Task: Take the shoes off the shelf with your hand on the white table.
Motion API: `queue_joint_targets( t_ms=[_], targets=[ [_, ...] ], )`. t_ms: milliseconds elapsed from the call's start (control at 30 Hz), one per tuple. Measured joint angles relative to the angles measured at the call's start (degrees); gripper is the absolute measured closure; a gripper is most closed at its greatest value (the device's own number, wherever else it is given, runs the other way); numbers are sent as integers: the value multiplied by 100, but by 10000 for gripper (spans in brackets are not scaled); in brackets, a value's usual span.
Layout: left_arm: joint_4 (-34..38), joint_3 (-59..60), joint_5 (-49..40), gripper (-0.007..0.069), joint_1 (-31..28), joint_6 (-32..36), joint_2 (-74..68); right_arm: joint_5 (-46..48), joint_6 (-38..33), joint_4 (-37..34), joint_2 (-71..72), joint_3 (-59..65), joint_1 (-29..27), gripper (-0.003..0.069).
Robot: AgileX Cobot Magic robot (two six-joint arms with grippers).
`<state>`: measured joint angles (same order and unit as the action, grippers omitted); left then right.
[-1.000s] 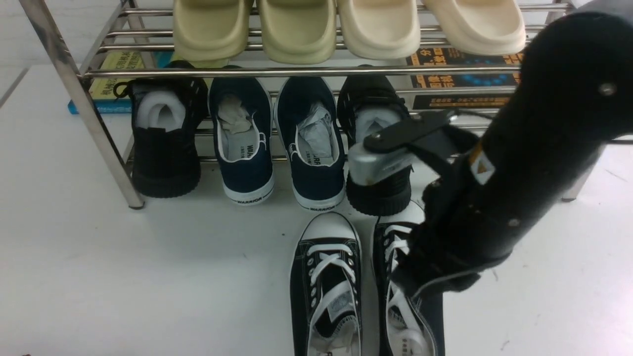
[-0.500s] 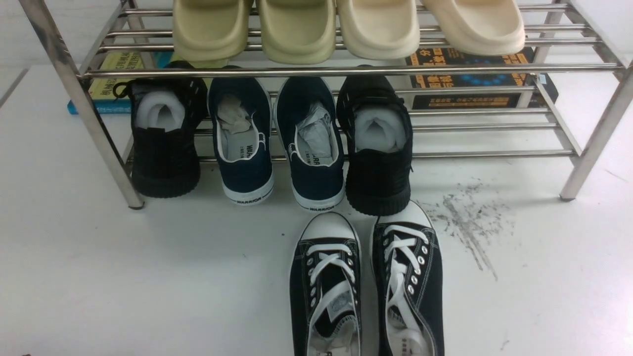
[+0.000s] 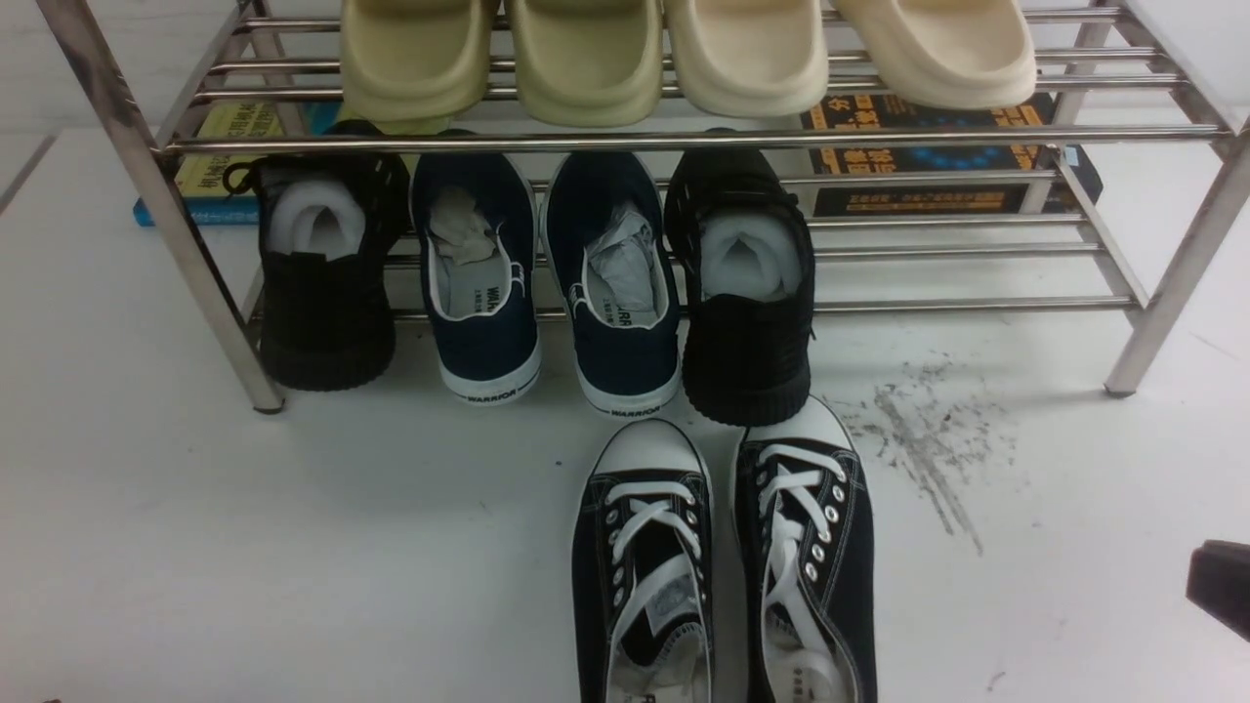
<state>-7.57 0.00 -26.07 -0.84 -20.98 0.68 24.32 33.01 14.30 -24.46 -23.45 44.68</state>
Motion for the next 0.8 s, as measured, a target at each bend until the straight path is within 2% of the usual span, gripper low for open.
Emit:
queue_joint_targets(
  t_ms=[133,800],
  targets=[
    [0,0,0,385,0,0,0,-423,36,105,0,231,0,662],
    [0,0,0,385,0,0,0,-418,41,243,0,291,0,650]
  ],
)
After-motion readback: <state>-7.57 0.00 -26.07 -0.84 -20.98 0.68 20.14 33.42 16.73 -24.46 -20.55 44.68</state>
